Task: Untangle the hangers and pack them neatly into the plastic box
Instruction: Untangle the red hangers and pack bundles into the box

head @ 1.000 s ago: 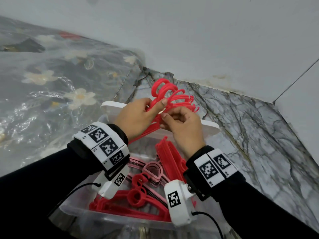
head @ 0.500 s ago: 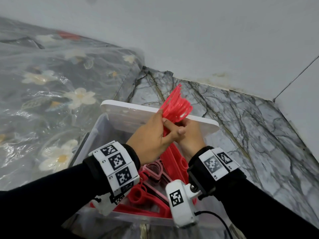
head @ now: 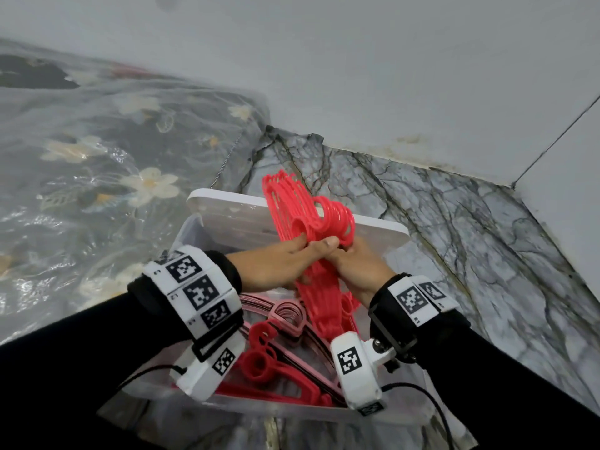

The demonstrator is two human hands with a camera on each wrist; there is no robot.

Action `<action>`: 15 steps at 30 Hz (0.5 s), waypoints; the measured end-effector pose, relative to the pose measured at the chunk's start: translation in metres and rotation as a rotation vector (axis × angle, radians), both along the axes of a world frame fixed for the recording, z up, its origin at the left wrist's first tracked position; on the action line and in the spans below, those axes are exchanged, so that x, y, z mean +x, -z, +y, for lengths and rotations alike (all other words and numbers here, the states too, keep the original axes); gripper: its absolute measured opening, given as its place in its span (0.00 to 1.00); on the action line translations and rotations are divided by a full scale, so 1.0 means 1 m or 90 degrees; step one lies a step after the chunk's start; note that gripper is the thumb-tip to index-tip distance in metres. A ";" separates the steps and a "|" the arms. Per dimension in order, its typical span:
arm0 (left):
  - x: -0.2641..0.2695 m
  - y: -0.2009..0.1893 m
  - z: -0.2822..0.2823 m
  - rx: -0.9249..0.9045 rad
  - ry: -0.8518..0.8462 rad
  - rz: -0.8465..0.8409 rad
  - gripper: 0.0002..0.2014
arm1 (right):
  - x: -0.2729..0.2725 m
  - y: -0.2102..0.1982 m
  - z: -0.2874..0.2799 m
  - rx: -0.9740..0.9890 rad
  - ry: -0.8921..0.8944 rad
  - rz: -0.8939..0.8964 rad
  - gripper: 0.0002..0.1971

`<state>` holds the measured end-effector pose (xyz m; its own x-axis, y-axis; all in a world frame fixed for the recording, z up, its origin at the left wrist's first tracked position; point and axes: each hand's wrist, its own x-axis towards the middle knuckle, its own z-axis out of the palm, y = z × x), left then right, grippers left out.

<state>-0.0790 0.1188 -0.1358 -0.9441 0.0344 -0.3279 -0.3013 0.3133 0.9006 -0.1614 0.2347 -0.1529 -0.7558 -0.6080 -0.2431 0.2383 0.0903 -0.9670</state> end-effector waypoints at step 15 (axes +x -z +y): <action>0.007 0.001 -0.032 -0.197 -0.139 0.146 0.07 | 0.006 0.007 -0.002 -0.034 -0.123 -0.115 0.15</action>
